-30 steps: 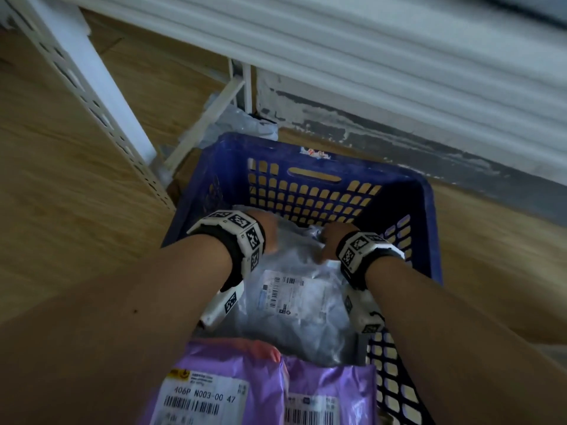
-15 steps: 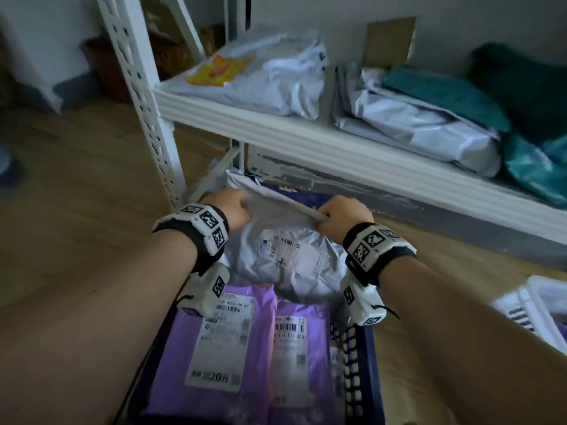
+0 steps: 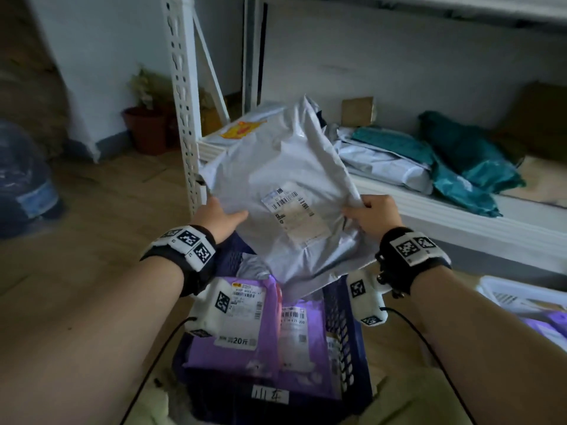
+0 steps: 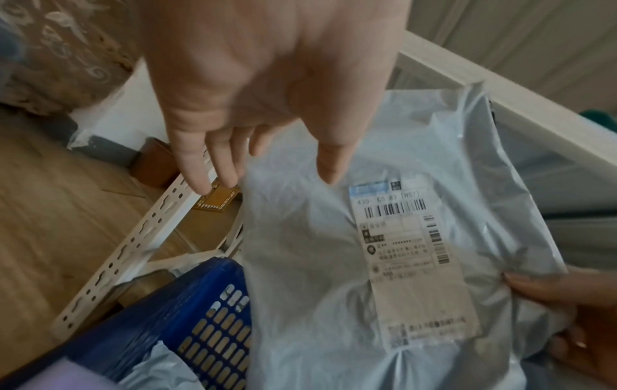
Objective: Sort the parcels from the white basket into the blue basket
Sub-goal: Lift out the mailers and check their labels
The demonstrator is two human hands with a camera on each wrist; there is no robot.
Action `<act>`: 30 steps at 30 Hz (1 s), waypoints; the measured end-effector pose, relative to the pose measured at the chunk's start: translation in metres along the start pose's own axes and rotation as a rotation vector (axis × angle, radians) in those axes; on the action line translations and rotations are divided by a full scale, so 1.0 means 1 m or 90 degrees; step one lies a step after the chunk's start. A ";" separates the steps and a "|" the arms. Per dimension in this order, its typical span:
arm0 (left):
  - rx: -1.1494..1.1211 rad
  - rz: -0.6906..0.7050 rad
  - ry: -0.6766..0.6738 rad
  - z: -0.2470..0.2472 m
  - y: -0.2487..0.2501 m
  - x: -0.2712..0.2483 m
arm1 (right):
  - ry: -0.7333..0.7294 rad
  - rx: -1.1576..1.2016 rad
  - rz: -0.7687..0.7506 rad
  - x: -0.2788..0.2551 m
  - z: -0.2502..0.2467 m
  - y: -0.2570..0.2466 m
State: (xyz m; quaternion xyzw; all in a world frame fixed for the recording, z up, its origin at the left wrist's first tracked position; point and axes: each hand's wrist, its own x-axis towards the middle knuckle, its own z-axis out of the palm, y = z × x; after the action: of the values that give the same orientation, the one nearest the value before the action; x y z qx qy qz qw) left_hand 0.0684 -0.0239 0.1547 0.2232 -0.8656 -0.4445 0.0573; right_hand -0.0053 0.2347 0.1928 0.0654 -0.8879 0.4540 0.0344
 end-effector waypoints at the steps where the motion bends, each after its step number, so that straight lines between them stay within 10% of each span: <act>1: -0.043 0.000 0.000 0.000 -0.001 0.000 | -0.001 0.039 0.010 0.000 0.002 0.002; 12: -0.318 -0.015 0.013 0.022 -0.015 0.030 | 0.049 0.470 0.157 0.022 0.010 0.026; 30: -0.461 0.058 0.126 0.038 0.009 0.062 | 0.152 0.430 0.200 0.034 0.013 0.035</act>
State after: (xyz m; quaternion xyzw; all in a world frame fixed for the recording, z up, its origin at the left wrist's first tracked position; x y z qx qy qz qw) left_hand -0.0015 -0.0184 0.1326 0.1915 -0.6519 -0.6948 0.2359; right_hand -0.0445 0.2416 0.1617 -0.1166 -0.6773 0.7251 0.0439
